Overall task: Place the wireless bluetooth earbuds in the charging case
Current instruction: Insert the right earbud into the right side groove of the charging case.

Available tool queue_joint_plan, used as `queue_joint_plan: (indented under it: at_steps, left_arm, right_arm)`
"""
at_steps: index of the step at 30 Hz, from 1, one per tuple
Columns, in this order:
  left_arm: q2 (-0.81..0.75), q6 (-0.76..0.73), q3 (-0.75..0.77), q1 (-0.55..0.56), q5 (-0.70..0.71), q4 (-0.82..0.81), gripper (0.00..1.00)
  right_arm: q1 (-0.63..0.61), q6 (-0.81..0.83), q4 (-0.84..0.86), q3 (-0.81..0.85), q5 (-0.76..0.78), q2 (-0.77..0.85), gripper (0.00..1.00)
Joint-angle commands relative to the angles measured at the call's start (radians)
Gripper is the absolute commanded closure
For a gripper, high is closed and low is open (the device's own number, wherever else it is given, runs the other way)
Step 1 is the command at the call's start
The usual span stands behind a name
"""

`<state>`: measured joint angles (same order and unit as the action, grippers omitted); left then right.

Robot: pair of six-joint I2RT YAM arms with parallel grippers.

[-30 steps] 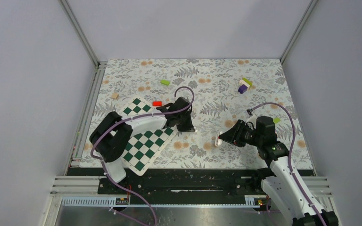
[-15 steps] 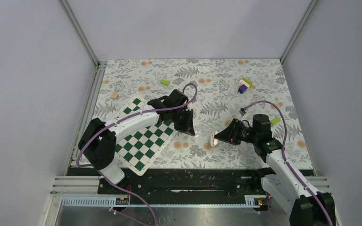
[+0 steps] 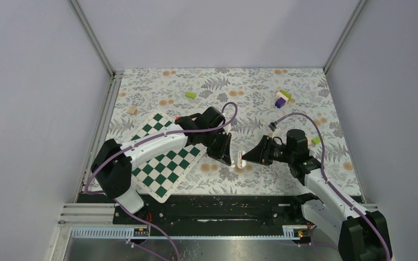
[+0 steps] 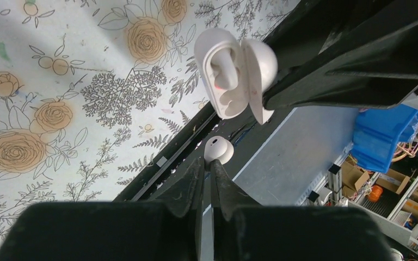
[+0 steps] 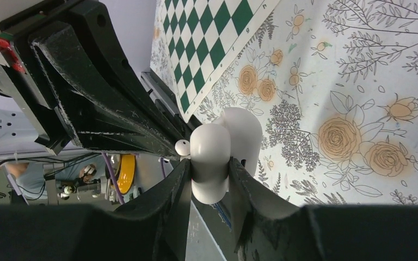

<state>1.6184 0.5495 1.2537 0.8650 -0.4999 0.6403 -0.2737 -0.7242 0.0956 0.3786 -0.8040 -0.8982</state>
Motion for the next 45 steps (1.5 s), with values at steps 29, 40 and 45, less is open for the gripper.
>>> queue_joint_plan:
  at_steps: [29, 40, 45]
  left_arm:
    - [-0.146, 0.603, -0.258, -0.111, -0.178, -0.559, 1.00]
    - [-0.160, 0.892, -0.349, -0.188, -0.218, -0.802, 1.00]
    - [-0.156, 0.922, -0.397, -0.216, -0.228, -0.855, 1.00]
  right_arm:
    - [-0.025, -0.048, 0.404, -0.154, 0.160, 0.141, 1.00]
    - [-0.033, -0.074, 0.836, -0.237, 0.179, -0.028, 1.00]
    - [-0.035, -0.092, 0.860, -0.234, 0.182, -0.021, 1.00]
